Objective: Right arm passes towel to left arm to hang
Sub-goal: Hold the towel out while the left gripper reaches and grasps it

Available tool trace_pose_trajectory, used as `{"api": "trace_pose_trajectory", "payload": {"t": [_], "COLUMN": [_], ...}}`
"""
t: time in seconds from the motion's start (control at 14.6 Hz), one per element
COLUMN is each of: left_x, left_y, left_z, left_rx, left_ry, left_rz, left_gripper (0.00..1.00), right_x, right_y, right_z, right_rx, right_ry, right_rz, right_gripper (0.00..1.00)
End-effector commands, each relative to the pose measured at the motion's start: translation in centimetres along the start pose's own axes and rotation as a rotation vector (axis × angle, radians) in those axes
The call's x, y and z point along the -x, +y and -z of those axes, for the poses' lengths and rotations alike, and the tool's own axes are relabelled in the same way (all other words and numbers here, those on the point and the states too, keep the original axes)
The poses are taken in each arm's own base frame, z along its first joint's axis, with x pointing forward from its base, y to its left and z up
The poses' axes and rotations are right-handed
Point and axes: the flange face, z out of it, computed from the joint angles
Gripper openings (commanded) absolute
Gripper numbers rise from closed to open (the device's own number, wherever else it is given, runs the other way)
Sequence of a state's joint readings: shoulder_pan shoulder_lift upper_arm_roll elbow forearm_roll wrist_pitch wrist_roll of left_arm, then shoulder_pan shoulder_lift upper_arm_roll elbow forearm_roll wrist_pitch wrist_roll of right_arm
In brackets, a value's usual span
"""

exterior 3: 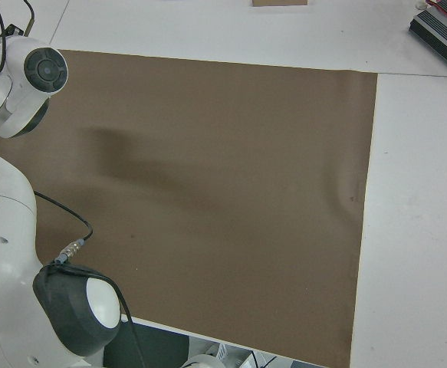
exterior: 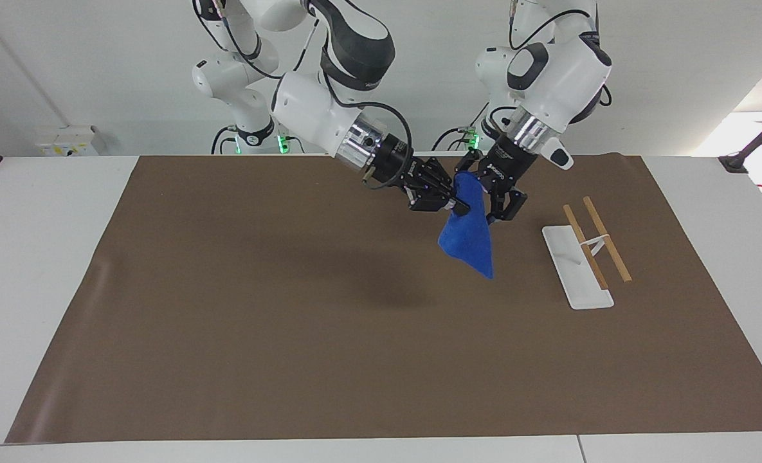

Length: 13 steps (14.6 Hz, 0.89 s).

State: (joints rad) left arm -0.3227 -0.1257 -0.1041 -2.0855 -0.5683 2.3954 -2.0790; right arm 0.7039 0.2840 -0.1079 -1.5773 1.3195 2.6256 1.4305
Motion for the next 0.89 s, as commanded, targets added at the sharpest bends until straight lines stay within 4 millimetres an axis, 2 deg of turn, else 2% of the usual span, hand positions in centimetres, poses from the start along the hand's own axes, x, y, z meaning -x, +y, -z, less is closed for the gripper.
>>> {"api": "trace_pose_trajectory", "payload": {"t": [0.0,0.07,0.21,0.55,0.82], "left_x": [-0.7,-1.0,-1.6,-3.5,-3.7], "left_y": [-0.2,0.2,1.1,4.3,6.0], "left_z": [0.3,0.5,0.9,2.2,3.2], "left_rx": [0.04,0.047,0.059,0.104,0.126], "left_ry": [-0.026,-0.027,-0.023,-0.015,-0.019], "left_rz": [0.059,0.054,0.063,0.03,-0.014], "left_gripper": [0.73,0.32,0.0,0.0,0.0], "right_x": [0.3,0.3,0.3,0.3,0.4], "right_y": [-0.1,-0.1,-0.1,0.0,0.0], "right_z": [0.0,0.0,0.1,-0.1,0.0], "right_rx": [-0.025,-0.025,-0.025,-0.024,-0.035], "right_ry": [-0.013,-0.012,-0.013,-0.009,-0.008], "right_rz": [-0.021,-0.017,-0.014,-0.012,-0.008], "right_gripper": [0.0,0.0,0.0,0.0,0.0]}}
